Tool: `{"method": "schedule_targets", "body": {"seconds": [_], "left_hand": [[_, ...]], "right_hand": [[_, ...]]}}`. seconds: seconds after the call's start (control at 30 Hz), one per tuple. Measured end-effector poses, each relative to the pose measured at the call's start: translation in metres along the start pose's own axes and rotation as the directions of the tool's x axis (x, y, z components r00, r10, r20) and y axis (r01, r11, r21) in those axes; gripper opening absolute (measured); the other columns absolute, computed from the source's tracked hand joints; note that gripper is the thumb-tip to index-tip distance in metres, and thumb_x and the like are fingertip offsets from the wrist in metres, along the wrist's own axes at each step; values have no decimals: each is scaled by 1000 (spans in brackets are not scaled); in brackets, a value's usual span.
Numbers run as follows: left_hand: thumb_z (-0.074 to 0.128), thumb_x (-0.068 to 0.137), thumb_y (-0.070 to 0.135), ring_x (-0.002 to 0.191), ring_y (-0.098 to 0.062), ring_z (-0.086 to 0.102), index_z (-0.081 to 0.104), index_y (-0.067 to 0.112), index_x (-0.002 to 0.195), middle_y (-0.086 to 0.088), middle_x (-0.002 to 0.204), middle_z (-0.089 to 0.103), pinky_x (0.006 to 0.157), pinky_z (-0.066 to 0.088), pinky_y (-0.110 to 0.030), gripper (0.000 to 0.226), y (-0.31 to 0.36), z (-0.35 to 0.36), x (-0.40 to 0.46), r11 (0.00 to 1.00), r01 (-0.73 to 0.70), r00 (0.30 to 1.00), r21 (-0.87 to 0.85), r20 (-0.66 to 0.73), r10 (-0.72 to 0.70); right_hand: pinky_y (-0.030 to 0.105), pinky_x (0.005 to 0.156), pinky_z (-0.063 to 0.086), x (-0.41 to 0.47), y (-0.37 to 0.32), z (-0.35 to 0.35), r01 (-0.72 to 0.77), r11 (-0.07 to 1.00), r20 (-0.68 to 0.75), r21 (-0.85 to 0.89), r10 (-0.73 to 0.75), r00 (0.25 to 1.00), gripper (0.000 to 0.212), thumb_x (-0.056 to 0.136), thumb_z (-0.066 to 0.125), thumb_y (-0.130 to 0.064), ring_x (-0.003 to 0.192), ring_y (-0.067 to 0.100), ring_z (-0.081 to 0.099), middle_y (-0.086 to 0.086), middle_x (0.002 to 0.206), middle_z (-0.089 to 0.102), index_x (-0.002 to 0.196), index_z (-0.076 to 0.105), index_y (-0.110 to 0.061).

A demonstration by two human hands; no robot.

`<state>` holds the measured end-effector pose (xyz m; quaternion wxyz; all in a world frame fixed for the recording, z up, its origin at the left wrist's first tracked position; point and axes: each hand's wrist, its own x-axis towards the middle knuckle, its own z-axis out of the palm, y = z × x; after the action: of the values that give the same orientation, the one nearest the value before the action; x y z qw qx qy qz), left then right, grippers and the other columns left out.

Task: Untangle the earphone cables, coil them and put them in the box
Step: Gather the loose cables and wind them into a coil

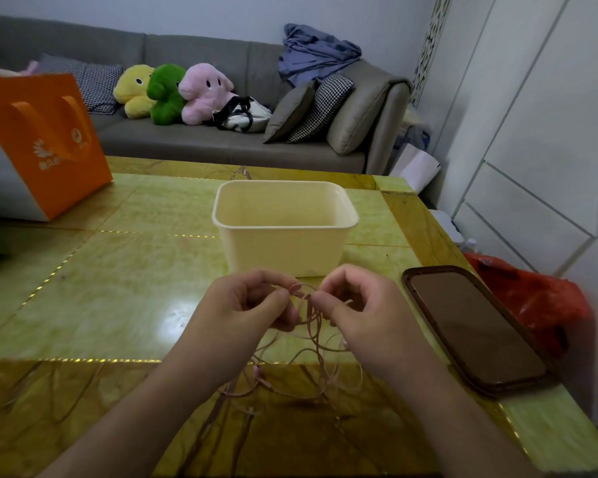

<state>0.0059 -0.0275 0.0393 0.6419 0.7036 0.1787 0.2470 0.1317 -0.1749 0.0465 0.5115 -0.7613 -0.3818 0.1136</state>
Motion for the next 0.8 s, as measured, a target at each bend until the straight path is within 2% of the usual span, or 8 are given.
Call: {"method": "schedule_targets", "body": {"seconds": [0.17, 0.3, 0.37, 0.43, 0.5, 0.6, 0.7, 0.8], "left_hand": [[71, 96, 8, 71, -27, 70, 80, 15, 87, -17, 77, 74, 73, 61, -36, 14, 5, 0, -2, 996, -3, 999, 91, 38, 0], [75, 95, 17, 61, -21, 66, 77, 16, 82, -17, 73, 73, 64, 58, -35, 13, 1, 2, 0, 967, 32, 997, 254, 55, -47], [75, 95, 21, 62, -21, 69, 77, 20, 82, -10, 71, 74, 65, 61, -40, 13, -5, 0, 1, 949, 39, 998, 313, 38, -54], [75, 94, 29, 70, -24, 71, 77, 24, 84, -3, 71, 74, 68, 62, -46, 11, -9, 0, 0, 918, 4, 1000, 397, 10, -9], [72, 95, 31, 70, -15, 68, 76, 24, 82, 3, 71, 71, 66, 58, -40, 15, -10, 2, 0, 904, -21, 998, 426, -52, 48], [71, 96, 24, 71, -3, 66, 74, 26, 82, 11, 75, 71, 64, 48, -20, 14, -9, 3, 1, 908, -31, 983, 417, -153, 104], [70, 94, 17, 83, -3, 69, 68, 30, 85, 17, 83, 71, 73, 54, -25, 16, -8, 2, -2, 878, -65, 966, 474, -189, 174], [70, 89, 8, 87, -4, 66, 64, 31, 84, 17, 83, 68, 72, 53, -25, 24, -4, 1, -6, 788, -145, 945, 599, -152, 289]], "right_hand": [[29, 60, 52, -1, 2, -1, -43, 996, 9, 83, 43, 999, 15, 104, 64, -24, 82, 28, 67, 8, 85, 70, 89, 62, -18], [19, 62, 52, 1, 0, 6, -64, 960, 11, 274, 64, 998, 8, 105, 62, -11, 75, 23, 70, 7, 77, 72, 98, 59, -9], [17, 60, 50, 0, 0, 6, -107, 893, 34, 437, 102, 994, 7, 99, 68, -8, 73, 22, 65, 10, 75, 66, 100, 61, -8], [26, 71, 53, 1, 2, 5, -131, 789, 86, 600, 99, 991, 15, 87, 69, -9, 77, 22, 61, 9, 80, 61, 101, 65, -9], [34, 77, 55, 1, 2, 5, -118, 757, 121, 643, 51, 991, 24, 83, 68, -4, 79, 23, 58, 7, 83, 57, 106, 67, -8], [32, 68, 54, 0, -1, 7, -74, 834, 152, 547, -12, 988, 36, 89, 67, 13, 74, 19, 53, 4, 83, 51, 113, 70, -13], [26, 55, 42, -3, -2, 9, -31, 945, 135, 326, -14, 991, 51, 94, 59, 17, 66, 12, 48, 0, 82, 51, 111, 73, -29], [17, 52, 37, -2, 2, 10, 70, 996, -65, -47, -73, 995, 57, 86, 57, 17, 60, 6, 47, -8, 80, 56, 102, 72, -36]]}}
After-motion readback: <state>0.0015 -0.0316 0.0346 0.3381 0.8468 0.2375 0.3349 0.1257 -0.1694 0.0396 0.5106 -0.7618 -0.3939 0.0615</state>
